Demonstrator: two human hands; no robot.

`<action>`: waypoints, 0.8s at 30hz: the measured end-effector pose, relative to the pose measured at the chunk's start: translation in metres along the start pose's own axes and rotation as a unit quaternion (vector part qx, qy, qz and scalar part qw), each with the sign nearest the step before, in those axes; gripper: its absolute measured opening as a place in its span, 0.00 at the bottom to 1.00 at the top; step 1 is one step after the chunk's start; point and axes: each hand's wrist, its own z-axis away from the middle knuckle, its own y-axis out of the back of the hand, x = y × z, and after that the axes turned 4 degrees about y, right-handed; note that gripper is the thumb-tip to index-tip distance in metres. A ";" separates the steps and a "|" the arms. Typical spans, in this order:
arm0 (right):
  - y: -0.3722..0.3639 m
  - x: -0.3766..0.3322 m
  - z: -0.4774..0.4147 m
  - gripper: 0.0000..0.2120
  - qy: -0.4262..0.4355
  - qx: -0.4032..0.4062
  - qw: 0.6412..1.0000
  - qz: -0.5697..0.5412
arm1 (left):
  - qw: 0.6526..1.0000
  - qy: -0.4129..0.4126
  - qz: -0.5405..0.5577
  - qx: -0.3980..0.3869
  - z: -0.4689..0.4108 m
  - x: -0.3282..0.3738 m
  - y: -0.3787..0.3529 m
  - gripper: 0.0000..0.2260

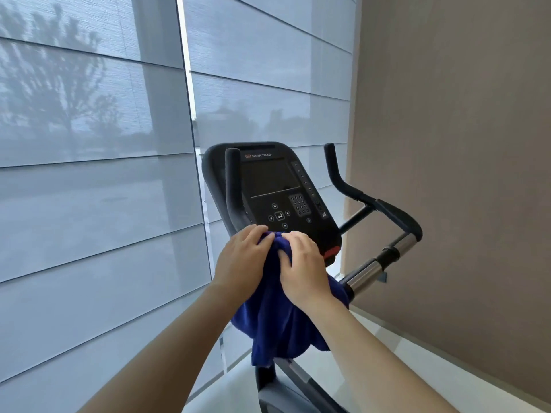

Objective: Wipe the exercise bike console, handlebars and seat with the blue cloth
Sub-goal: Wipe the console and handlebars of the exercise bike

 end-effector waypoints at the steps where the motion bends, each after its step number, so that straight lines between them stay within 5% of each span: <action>1: -0.009 -0.001 -0.002 0.13 -0.013 -0.027 0.999 0.044 | 0.998 -0.029 -0.014 -0.052 0.000 -0.006 -0.010 0.18; 4: -0.023 0.001 -0.007 0.14 -0.021 -0.048 0.992 0.117 | 0.988 -0.067 -0.018 -0.137 0.002 -0.021 -0.029 0.22; 13: -0.007 0.005 -0.002 0.13 -0.022 -0.068 0.997 0.028 | 0.983 0.038 0.133 -0.124 0.004 -0.008 -0.028 0.18; 19: 0.010 0.021 0.048 0.12 0.032 -0.036 0.998 0.035 | 0.983 0.025 0.103 -0.151 0.038 0.024 -0.022 0.20; 24: 0.024 0.028 0.027 0.11 0.024 -0.107 0.994 -0.020 | 0.982 0.079 0.085 -0.153 0.024 0.043 -0.015 0.19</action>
